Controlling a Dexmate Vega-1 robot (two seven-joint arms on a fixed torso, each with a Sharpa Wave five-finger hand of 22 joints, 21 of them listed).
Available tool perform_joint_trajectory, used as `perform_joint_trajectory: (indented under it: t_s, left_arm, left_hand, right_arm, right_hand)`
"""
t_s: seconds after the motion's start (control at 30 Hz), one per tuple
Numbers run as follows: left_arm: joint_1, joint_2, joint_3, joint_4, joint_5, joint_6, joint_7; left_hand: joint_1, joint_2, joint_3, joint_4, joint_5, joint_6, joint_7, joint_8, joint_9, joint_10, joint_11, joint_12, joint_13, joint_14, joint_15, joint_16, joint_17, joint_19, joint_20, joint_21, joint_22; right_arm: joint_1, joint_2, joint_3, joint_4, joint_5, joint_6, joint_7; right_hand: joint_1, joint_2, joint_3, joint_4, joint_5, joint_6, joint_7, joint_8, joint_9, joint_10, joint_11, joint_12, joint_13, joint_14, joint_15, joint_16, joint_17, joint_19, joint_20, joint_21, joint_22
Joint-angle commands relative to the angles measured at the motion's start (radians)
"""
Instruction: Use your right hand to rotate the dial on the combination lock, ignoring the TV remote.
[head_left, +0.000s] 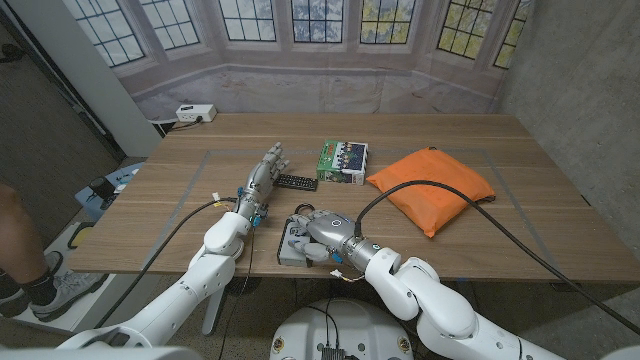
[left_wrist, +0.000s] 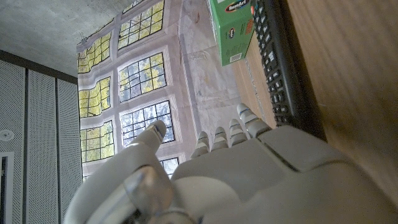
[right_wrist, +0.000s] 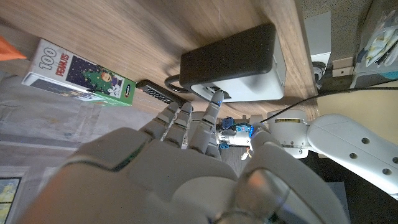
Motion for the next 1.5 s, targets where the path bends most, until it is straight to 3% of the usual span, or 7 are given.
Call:
perform_joint_trajectory:
  t_s: [0.03, 0.63, 1.1, 1.13, 1.4, 1.5]
  left_arm:
    - [0.000, 0.002, 0.001, -0.004, 0.001, 0.007, 0.001]
    - [0.006, 0.013, -0.005, -0.021, -0.002, 0.015, 0.006]
    - [0.015, 0.021, -0.007, -0.036, 0.002, 0.020, 0.015]
    - [0.016, 0.022, -0.007, -0.037, 0.001, 0.021, 0.014]
    - [0.013, 0.023, -0.006, -0.036, 0.000, 0.024, 0.009]
    - [0.012, 0.024, -0.005, -0.035, 0.000, 0.026, 0.008]
  left_hand:
    - [0.014, 0.000, 0.010, -0.002, 0.004, 0.000, -0.003, 0.003, 0.001, 0.001, 0.003, 0.008, 0.005, 0.004, 0.005, 0.005, 0.004, 0.009, 0.003, -0.001, 0.004]
    - [0.016, 0.001, 0.009, -0.003, 0.003, 0.002, -0.002, 0.004, 0.001, 0.001, 0.003, 0.008, 0.005, 0.004, 0.004, 0.005, 0.004, 0.009, 0.004, -0.001, 0.004]
    - [0.016, 0.001, 0.008, -0.003, 0.003, 0.003, -0.002, 0.004, 0.001, 0.001, 0.004, 0.008, 0.005, 0.004, 0.005, 0.005, 0.004, 0.009, 0.004, -0.001, 0.004]
    - [0.016, 0.001, 0.008, -0.003, 0.003, 0.004, -0.002, 0.004, 0.001, 0.001, 0.005, 0.008, 0.005, 0.004, 0.005, 0.005, 0.004, 0.009, 0.004, -0.002, 0.004]
    - [0.017, 0.001, 0.008, -0.003, 0.003, 0.010, -0.001, 0.006, 0.001, 0.002, 0.003, 0.008, 0.005, 0.004, 0.005, 0.005, 0.004, 0.009, 0.004, -0.002, 0.004]
    - [0.017, 0.001, 0.008, -0.003, 0.003, 0.010, -0.001, 0.006, 0.001, 0.001, 0.002, 0.008, 0.005, 0.004, 0.004, 0.005, 0.004, 0.009, 0.004, -0.002, 0.004]
  right_arm:
    - [-0.005, 0.002, 0.022, -0.008, 0.002, 0.011, -0.012]
    - [-0.006, 0.006, 0.046, -0.020, 0.025, 0.022, -0.027]
    - [-0.010, 0.017, 0.056, -0.015, 0.061, 0.020, -0.062]
    - [-0.010, 0.016, 0.060, -0.015, 0.075, 0.025, -0.065]
    - [-0.010, 0.015, 0.060, -0.013, 0.084, 0.014, -0.074]
    - [-0.009, 0.015, 0.058, -0.010, 0.082, 0.011, -0.079]
  right_hand:
    - [0.013, 0.003, 0.010, 0.001, -0.001, 0.010, 0.004, 0.008, 0.002, 0.004, 0.002, -0.001, 0.001, 0.011, -0.078, 0.008, 0.002, 0.012, -0.088, 0.003, 0.002]
    - [0.017, 0.001, 0.017, -0.005, -0.003, 0.023, 0.001, 0.008, 0.002, 0.009, 0.011, -0.003, 0.001, 0.022, -0.080, 0.009, 0.002, 0.029, -0.085, 0.006, 0.002]
    - [0.017, -0.005, 0.021, -0.011, -0.008, 0.067, -0.035, 0.017, 0.004, 0.002, 0.025, -0.008, 0.003, 0.042, -0.084, 0.011, 0.002, 0.058, -0.075, 0.009, 0.001]
    - [0.022, -0.004, 0.023, -0.016, -0.009, 0.075, -0.041, 0.018, 0.005, -0.008, 0.043, -0.010, 0.004, 0.043, -0.083, 0.011, 0.002, 0.060, -0.075, 0.008, 0.001]
    - [0.029, -0.001, 0.021, -0.027, -0.014, 0.108, -0.068, 0.023, 0.006, -0.063, 0.068, -0.021, 0.006, 0.038, -0.081, 0.011, 0.006, 0.068, -0.074, 0.004, 0.001]
    - [0.029, 0.000, 0.018, -0.029, -0.016, 0.108, -0.077, 0.019, 0.007, -0.105, 0.096, -0.026, 0.008, 0.035, -0.076, 0.011, 0.008, 0.069, -0.073, 0.002, 0.001]
